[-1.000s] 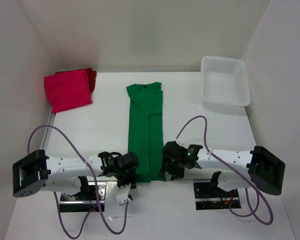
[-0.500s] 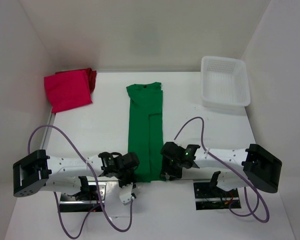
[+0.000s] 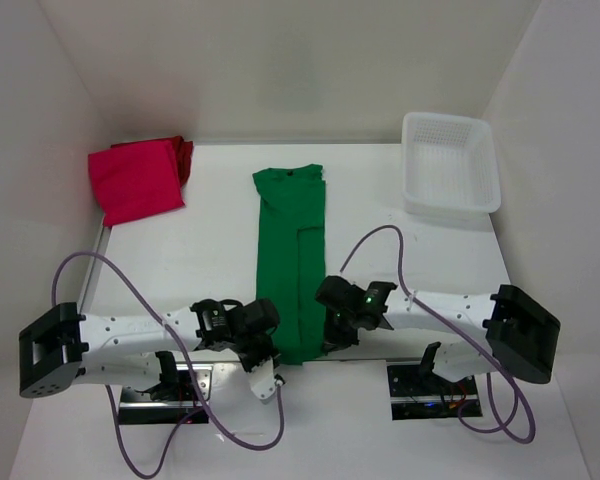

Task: Fold and stack the t-shirts
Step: Grab the bottom of the folded rectangular tshirt with both arms, then fold the folded rectangular tshirt in 1/3 of the way

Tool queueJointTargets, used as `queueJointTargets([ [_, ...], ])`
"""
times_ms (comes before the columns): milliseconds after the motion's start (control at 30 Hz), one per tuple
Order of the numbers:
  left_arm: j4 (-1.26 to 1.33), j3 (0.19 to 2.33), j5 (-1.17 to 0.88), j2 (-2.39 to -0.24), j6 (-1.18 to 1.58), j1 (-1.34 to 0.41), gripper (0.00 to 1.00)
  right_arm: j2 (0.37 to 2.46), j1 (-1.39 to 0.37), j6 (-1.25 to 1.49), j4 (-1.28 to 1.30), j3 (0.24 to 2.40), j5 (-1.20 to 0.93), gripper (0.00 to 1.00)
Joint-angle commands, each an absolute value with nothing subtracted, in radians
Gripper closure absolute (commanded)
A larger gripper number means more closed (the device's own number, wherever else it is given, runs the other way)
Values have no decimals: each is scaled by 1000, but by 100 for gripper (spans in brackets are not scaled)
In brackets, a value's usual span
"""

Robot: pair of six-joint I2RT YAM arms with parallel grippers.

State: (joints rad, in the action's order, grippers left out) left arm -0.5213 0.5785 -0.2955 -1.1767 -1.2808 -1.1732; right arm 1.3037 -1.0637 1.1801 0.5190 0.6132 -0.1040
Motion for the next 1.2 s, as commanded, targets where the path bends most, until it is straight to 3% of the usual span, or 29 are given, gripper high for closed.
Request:
queueJointTargets([
  [0,-532,661,-321,-1149,-1102,-1163,100,1279,-1043,1099,606,762,-57,100],
  [367,-577,819,-411,-1181,-870,-865,100,1284,-750,850,687,905,-98,100],
  [633,-512,928,-466,-1305,-827,-588,100,1475,-585,665,657,1089,-184,100],
  [1167,-330,1072,-370,-1545,-905,-483,100,1801,-476,489,678,1397,-250,100],
])
